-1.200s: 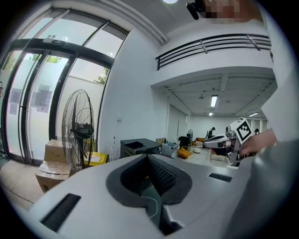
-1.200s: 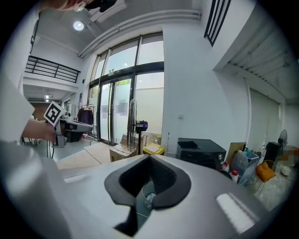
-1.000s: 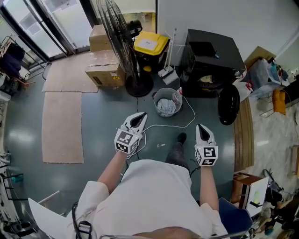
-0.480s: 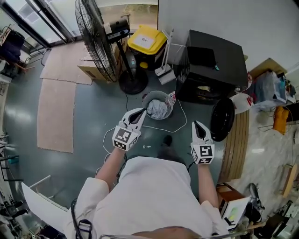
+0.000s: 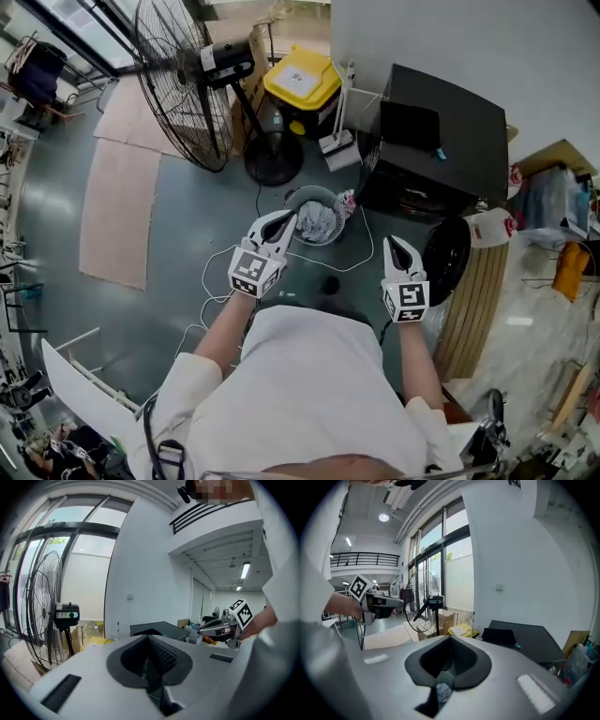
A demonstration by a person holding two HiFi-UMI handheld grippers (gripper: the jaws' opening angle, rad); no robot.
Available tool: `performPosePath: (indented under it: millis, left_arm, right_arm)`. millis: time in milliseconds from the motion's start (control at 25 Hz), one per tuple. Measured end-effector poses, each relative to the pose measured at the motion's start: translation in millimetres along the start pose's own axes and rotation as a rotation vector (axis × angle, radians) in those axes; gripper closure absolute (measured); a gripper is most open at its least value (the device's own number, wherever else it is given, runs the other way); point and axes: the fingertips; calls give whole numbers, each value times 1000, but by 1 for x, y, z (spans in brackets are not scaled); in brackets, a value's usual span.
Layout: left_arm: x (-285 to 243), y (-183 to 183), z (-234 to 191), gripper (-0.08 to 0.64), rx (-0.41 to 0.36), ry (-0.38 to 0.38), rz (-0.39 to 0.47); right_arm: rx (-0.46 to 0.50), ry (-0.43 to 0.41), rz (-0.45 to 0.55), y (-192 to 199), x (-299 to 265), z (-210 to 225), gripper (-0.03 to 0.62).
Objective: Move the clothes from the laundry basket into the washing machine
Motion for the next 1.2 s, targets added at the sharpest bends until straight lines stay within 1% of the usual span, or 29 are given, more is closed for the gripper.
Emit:
performPosePath:
  millis: [200,400,560,640,760,920,1040,1200]
  left_arm:
    - [-19,4,2,555,18,-31,-33]
    - [-22,21,-8,555,33,-45,-78]
    - [-20,48,-27,555,47,-55,-141]
    - [-21,58,-36,555,55,-51,-157]
    - [-32,67,-46,555,40,-30,-168]
    - [-43,85,-54,555,-2,32,-194]
    - [-49,108,-62,555,-14,74,-224]
    - [-56,147,-73,555,-3,97,-259]
  right_arm:
    - [9,-36,-30,1,-8,23,581]
    - [-17,-28,-66,17,-22,41,581]
    - [-85,-5,-85,28,-38,35,581]
    - [-108,-3,-94,33,-46,28,581]
    - [-123,9,-119,43,-62,20,581]
    - [-164,44,-144,62,-83,10,581]
    - [-179,47,-165,77,-103,0,581]
    - [-160,30,-204,104,-130,-9,581]
Point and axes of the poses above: the fingertips, and each gripper's own axes: x backward along the fingers, z to its right, y out of its underside, and after that the axes turned 14 degrees about -y, right-handed
